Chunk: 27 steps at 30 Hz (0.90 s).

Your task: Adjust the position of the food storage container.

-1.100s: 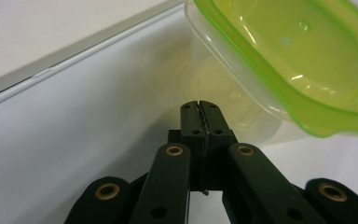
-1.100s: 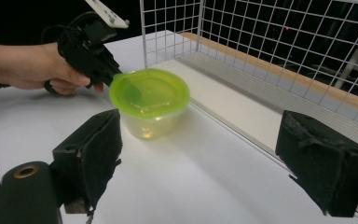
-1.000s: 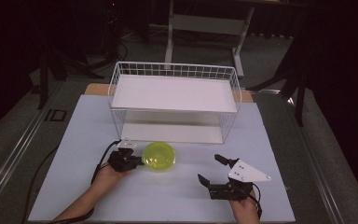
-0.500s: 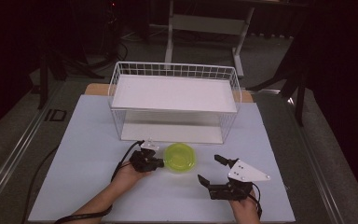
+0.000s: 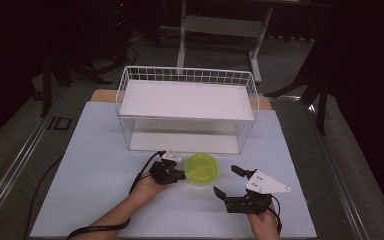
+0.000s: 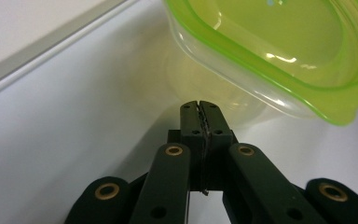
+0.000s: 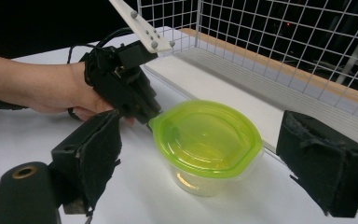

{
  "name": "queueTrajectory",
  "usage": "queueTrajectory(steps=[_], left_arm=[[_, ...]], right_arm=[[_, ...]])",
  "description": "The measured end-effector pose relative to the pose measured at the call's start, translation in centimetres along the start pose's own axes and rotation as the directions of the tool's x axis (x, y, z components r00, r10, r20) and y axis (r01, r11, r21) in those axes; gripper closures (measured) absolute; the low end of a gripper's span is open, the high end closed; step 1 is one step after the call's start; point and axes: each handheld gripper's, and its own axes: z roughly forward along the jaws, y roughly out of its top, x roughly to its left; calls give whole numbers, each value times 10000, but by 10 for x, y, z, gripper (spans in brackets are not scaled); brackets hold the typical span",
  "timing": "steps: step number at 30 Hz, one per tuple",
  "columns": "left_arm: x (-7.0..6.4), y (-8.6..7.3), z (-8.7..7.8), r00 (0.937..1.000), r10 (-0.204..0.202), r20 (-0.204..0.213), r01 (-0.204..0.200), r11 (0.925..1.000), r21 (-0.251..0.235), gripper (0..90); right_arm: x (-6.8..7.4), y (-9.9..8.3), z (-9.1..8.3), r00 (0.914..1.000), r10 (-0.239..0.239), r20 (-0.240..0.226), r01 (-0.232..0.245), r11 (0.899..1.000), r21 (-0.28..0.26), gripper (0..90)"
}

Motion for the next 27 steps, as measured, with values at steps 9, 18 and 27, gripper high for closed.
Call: queueTrajectory(steps=[9,18,27], left_arm=[[6,-1,-11,9997,-209,-156,204,9993,-321,875],[5,-24,-53,9985,-429,348,483,9840,-1714,497],[-9,-28,-82,9945,-689,790,883,9566,-2775,21]], right_arm=[[2,0,1,10000,-54,-5,54,10000,42,139],[1,-3,8,9994,98,-343,-91,9998,197,138],[11,-1,12,9963,-425,-746,448,9985,301,119]])
